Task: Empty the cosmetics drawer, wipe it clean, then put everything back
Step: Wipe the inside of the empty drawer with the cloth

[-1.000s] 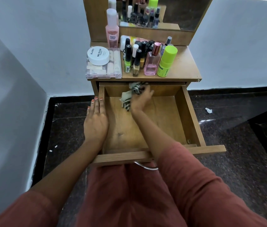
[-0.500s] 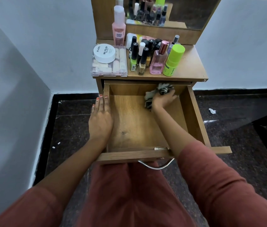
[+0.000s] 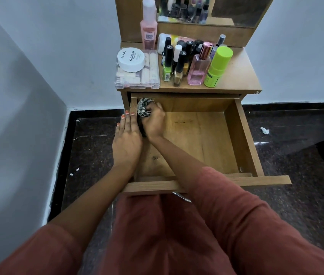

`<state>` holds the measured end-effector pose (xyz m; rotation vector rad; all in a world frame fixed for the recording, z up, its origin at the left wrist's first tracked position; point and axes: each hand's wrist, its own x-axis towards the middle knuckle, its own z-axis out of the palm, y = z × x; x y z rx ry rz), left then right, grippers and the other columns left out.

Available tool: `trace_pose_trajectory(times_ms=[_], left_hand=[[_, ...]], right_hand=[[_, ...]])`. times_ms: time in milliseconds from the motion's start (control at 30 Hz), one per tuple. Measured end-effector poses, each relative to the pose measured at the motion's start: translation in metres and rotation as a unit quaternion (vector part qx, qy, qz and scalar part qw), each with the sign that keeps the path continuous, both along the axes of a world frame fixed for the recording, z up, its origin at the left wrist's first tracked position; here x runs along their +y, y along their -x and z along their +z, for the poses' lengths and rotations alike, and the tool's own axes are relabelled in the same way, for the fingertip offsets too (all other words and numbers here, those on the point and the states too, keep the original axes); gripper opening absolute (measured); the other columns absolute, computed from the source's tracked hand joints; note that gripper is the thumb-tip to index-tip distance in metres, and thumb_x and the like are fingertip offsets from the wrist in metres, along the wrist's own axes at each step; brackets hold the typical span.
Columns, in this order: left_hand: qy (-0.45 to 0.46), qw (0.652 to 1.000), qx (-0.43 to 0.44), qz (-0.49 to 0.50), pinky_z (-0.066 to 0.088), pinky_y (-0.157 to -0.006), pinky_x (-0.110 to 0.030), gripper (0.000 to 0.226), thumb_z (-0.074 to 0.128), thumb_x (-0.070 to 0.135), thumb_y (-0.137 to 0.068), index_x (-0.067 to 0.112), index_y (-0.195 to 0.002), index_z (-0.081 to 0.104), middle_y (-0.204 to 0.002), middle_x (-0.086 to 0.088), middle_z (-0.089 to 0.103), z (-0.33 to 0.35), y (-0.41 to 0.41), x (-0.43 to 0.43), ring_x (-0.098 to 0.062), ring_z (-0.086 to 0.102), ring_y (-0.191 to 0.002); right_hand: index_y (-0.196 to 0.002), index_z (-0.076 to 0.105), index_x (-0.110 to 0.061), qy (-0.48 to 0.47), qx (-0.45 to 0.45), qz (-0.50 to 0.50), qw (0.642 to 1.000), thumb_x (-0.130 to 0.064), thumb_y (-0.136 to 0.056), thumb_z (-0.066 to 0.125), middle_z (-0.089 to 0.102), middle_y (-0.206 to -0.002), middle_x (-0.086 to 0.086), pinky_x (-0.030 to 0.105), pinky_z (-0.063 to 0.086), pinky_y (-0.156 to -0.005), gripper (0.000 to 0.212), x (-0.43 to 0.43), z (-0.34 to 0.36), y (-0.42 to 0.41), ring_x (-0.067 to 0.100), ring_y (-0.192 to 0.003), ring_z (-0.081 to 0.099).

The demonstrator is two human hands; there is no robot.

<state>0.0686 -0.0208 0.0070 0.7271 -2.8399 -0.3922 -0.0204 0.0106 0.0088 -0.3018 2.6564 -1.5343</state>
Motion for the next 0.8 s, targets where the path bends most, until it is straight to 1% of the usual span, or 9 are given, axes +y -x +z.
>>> trace_pose_trajectory(times_ms=[133, 233, 300, 400, 467, 533, 600, 700, 800], left_hand=[[-0.013, 1.0, 0.005, 0.004, 0.016, -0.116, -0.037, 0.045, 0.027, 0.008, -0.099, -0.001, -0.142, 0.021, -0.15, -0.021, 0.022, 0.0, 0.0, 0.001, -0.028, 0.02, -0.142], [-0.034, 0.999, 0.006, 0.008, 0.014, -0.116, -0.034, 0.046, 0.026, 0.01, -0.099, 0.002, -0.143, 0.02, -0.151, -0.019, 0.021, 0.001, 0.001, 0.0, -0.026, 0.018, -0.142], [-0.05, 0.999, 0.008, 0.007, 0.015, -0.116, -0.033, 0.046, 0.026, 0.01, -0.098, 0.002, -0.143, 0.021, -0.151, -0.017, 0.023, 0.003, 0.001, -0.001, -0.025, 0.019, -0.142], [-0.066, 0.998, 0.005, -0.012, 0.014, -0.117, -0.033, 0.046, 0.027, 0.012, -0.099, 0.003, -0.143, 0.023, -0.151, -0.015, 0.024, 0.006, 0.0, -0.006, -0.023, 0.018, -0.142], [-0.071, 0.997, 0.001, -0.028, 0.014, -0.117, -0.033, 0.046, 0.026, 0.014, -0.099, 0.004, -0.143, 0.023, -0.152, -0.013, 0.023, 0.008, -0.002, -0.009, -0.022, 0.017, -0.143], [-0.081, 0.996, 0.002, -0.038, 0.015, -0.117, -0.033, 0.046, 0.025, 0.015, -0.099, 0.005, -0.144, 0.023, -0.152, -0.012, 0.022, 0.01, -0.004, -0.011, -0.021, 0.016, -0.143], [-0.094, 0.995, 0.007, -0.041, 0.017, -0.117, -0.033, 0.045, 0.024, 0.016, -0.1, 0.007, -0.144, 0.023, -0.153, -0.01, 0.022, 0.011, -0.006, -0.011, -0.019, 0.015, -0.143], [-0.102, 0.994, 0.006, -0.038, 0.017, -0.117, -0.031, 0.045, 0.023, 0.017, -0.1, 0.009, -0.144, 0.022, -0.153, -0.007, 0.021, 0.012, -0.007, -0.012, -0.017, 0.014, -0.143], [-0.108, 0.993, 0.009, -0.037, 0.02, -0.116, -0.033, 0.045, 0.023, 0.017, -0.1, 0.01, -0.144, 0.022, -0.153, -0.007, 0.021, 0.011, -0.007, -0.012, -0.017, 0.015, -0.143]], right_hand=[[-0.092, 0.061, 0.004, -0.002, -0.02, 0.084, 0.996, 0.011, -0.073, 0.059, 0.059, -0.102, 0.021, 0.015, 0.033, -0.062, 0.02, 0.01, 0.0, 0.006, 0.029, -0.092, 0.056], [-0.088, 0.048, -0.008, 0.002, -0.083, 0.174, 0.981, 0.01, -0.075, 0.059, 0.048, -0.094, 0.012, 0.01, 0.033, -0.062, 0.025, 0.018, 0.001, 0.009, 0.021, -0.088, 0.046], [-0.095, 0.048, -0.007, -0.015, -0.142, 0.227, 0.963, 0.007, -0.08, 0.057, 0.049, -0.097, 0.012, 0.009, 0.034, -0.062, 0.023, 0.029, 0.008, 0.008, 0.019, -0.089, 0.045], [-0.114, 0.048, -0.003, -0.018, -0.209, 0.282, 0.936, 0.001, -0.085, 0.056, 0.055, -0.117, 0.017, 0.011, 0.04, -0.065, 0.031, 0.045, 0.013, 0.003, 0.016, -0.095, 0.049], [-0.122, 0.046, -0.002, 0.012, -0.221, 0.269, 0.938, 0.0, -0.086, 0.055, 0.055, -0.123, 0.018, 0.015, 0.045, -0.073, 0.036, 0.048, 0.013, 0.002, 0.017, -0.097, 0.051], [-0.121, 0.047, -0.001, 0.049, -0.213, 0.218, 0.951, 0.001, -0.087, 0.052, 0.057, -0.121, 0.021, 0.027, 0.046, -0.08, 0.034, 0.043, 0.015, 0.004, 0.023, -0.097, 0.055], [-0.12, 0.05, 0.001, 0.092, -0.198, 0.159, 0.963, 0.002, -0.088, 0.052, 0.059, -0.119, 0.022, 0.029, 0.046, -0.081, 0.032, 0.031, 0.018, 0.008, 0.028, -0.103, 0.057], [-0.121, 0.05, 0.006, 0.128, -0.188, 0.102, 0.968, 0.009, -0.087, 0.05, 0.058, -0.122, 0.024, 0.028, 0.044, -0.089, 0.035, 0.017, 0.019, 0.014, 0.033, -0.114, 0.055], [-0.122, 0.048, 0.004, 0.115, -0.201, 0.125, 0.965, 0.011, -0.084, 0.052, 0.057, -0.121, 0.024, 0.03, 0.046, -0.087, 0.039, 0.018, 0.016, 0.016, 0.032, -0.11, 0.056]])
